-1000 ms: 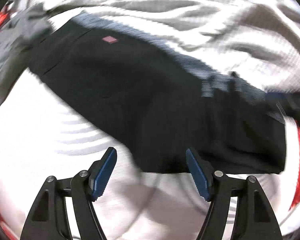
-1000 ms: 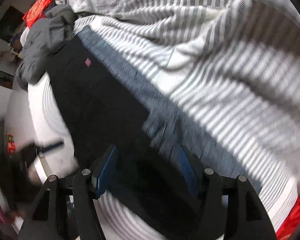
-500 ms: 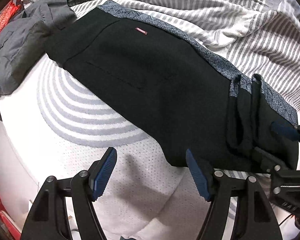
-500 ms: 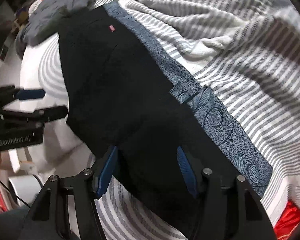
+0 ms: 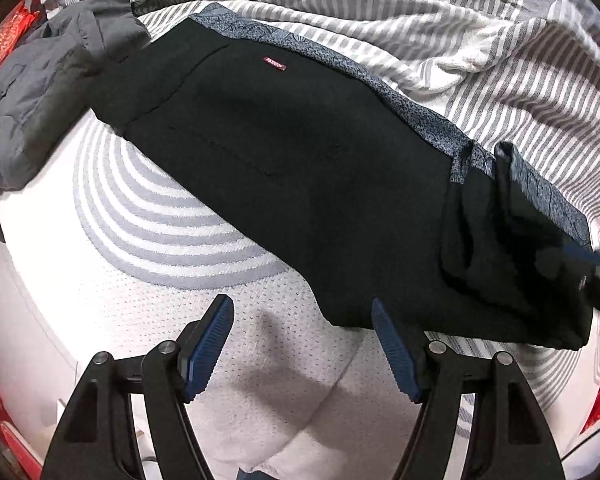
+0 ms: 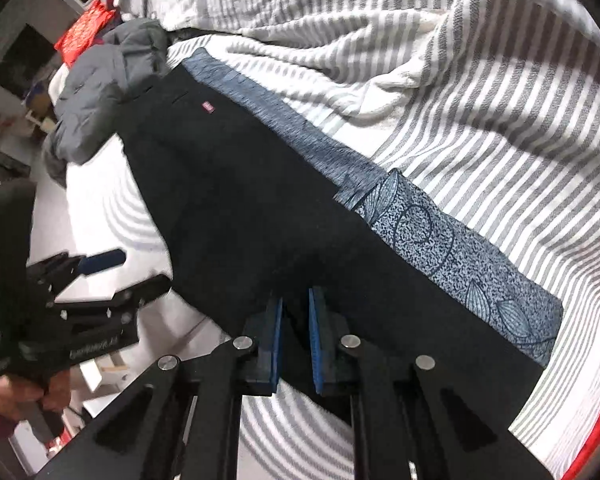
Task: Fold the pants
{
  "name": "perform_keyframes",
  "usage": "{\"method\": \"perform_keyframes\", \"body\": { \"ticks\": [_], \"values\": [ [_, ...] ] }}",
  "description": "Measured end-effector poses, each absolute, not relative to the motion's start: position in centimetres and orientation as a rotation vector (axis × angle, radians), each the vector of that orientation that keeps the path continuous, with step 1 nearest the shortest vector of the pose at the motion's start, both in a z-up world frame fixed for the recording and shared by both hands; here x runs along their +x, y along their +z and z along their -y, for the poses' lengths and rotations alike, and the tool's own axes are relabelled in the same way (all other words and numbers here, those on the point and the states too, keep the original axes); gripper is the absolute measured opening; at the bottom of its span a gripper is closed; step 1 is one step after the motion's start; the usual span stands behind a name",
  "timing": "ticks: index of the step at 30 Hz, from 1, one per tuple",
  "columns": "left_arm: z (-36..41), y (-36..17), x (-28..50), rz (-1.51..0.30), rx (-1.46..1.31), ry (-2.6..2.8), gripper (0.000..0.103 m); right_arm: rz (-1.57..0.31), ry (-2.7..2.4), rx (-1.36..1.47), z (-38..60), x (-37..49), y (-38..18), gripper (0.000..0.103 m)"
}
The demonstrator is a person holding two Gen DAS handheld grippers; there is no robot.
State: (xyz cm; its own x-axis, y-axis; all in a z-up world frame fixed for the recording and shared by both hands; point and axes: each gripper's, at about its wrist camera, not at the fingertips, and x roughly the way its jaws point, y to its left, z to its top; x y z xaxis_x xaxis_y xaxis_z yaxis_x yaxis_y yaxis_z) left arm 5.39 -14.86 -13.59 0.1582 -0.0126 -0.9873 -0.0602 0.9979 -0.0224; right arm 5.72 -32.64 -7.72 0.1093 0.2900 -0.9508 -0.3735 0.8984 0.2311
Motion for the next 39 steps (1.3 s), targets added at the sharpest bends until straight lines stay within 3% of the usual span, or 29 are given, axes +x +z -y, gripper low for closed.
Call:
{"method": "perform_keyframes", "body": {
  "ticks": [2,6,9,17,18,19,21,26,28,29,30,31,33,39],
  "values": [
    [14.8,-13.6,5.1,-1.42,-0.055,0.036,0.073,-1.42,0.512,-0.106,31.7,4.6,-9.3,0.013],
    [15.3,-14.2,5.2,-1.436,-0.045,0.041,0.073,-1.409,0.516,-0.196,30.4,3.2,-10.9,0.026],
    [15.5,-13.8,5.4,-1.431,-0.048,0.028,0.073,-1.407,0.508,-0.149,30.9,3.3,-9.3,0.075],
    [20.3,-11.4,7.8,-1.367,-0.049,-0.118,0.073,-1.36,0.195,0.145,40.8,5.1,-4.8,0.076],
    [21.3,-11.3,8.0,-1.363,-0.046,-0.147,0.073,-1.37,0.165,0.213,42.4,5.5,-5.1,0.07],
    [22.7,-11.4,8.4,-1.359,-0.04,-0.185,0.073,-1.389,0.13,0.301,44.2,5.8,-5.8,0.051],
    [24.8,-11.8,8.8,-1.361,-0.025,-0.241,0.073,-1.421,0.064,0.403,46.8,6.3,-7.0,0.034],
    [28.5,-16.7,9.0,-1.461,0.059,-0.286,0.076,-1.481,-0.027,0.437,49.8,5.7,-10.7,0.033],
    [28.0,-17.4,9.3,-1.438,0.013,-0.251,0.092,-1.462,-0.02,0.441,50.0,5.6,-11.3,0.034],
    [27.7,-17.8,9.7,-1.46,-0.006,-0.247,0.093,-1.461,-0.014,0.423,49.8,5.7,-11.3,0.035],
    [27.3,-18.0,10.0,-1.477,-0.033,-0.254,0.093,-1.46,0.008,0.409,49.6,5.9,-11.2,0.043],
    [27.0,-18.1,10.2,-1.494,-0.059,-0.253,0.093,-1.456,0.036,0.421,49.4,5.9,-11.2,0.058],
    [26.8,-17.8,10.4,-1.496,-0.044,-0.246,0.093,-1.451,0.08,0.436,48.7,6.0,-10.7,0.074],
    [24.6,-14.3,10.8,-1.433,-0.055,-0.223,0.093,-1.452,0.031,0.432,48.0,6.2,-9.4,0.075]
  ]
}}
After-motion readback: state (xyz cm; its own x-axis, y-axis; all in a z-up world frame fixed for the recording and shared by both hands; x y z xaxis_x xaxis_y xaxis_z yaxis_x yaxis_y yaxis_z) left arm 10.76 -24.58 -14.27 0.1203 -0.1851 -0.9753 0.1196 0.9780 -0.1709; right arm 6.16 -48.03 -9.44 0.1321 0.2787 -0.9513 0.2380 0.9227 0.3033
